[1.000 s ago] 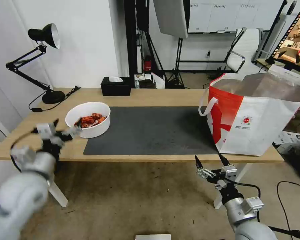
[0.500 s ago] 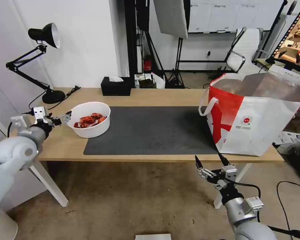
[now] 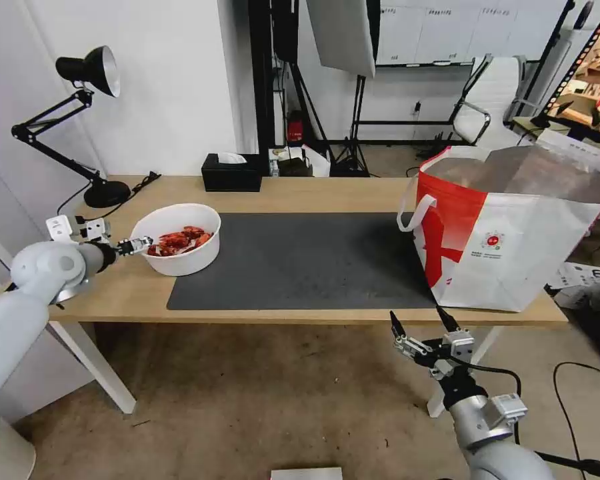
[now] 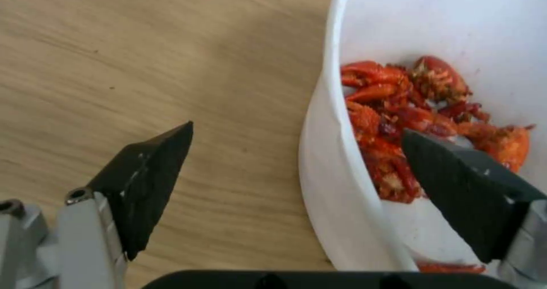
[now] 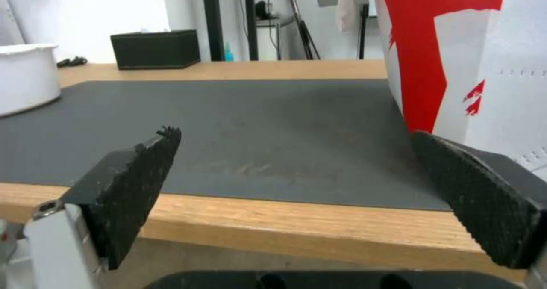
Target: Pick up the trash from the table and place it into the takeout bag.
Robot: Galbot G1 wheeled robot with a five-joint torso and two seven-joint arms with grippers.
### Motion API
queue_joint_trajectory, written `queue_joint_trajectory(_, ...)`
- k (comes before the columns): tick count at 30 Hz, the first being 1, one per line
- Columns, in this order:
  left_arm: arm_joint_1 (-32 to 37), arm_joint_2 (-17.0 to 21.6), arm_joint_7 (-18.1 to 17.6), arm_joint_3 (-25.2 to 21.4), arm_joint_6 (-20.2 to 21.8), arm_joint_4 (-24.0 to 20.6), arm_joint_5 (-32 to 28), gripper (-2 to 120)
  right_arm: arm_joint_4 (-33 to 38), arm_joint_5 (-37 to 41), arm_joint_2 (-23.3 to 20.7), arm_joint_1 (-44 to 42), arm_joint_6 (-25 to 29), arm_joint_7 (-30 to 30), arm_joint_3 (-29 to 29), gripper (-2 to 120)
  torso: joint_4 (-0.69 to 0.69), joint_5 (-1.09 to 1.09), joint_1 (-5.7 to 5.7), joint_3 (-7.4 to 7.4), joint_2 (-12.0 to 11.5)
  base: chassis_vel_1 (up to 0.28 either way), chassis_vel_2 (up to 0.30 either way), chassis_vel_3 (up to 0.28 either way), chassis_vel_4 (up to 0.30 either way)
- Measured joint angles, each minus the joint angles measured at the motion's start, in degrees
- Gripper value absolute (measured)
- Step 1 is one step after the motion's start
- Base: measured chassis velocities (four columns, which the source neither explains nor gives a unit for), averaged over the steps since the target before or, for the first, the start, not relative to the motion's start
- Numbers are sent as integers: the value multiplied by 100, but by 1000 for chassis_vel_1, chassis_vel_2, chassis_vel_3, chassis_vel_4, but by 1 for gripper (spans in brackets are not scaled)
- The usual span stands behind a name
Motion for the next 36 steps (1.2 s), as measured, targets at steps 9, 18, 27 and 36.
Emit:
queue_joint_trajectory(9,-102,-76,-117,39,-71,48,-173,62,0,0,0,0,0,0,0,100,0,-1,0,0,0,0,0,0,0)
queue_joint_trajectory(18,-79,-120,-242,17,-283,22,-286,26,0,0,0,0,0,0,0,100,0,-1,0,0,0,0,0,0,0)
queue_joint_trajectory(27,5,-208,-291,-34,-745,-49,-302,0,0,0,0,0,0,0,0,100,0,-1,0,0,0,0,0,0,0)
queue_joint_trajectory(36,0,-286,-62,97,-1875,-628,490,0,1,0,0,0,0,0,0,100,1,-1,0,0,0,0,0,0,0)
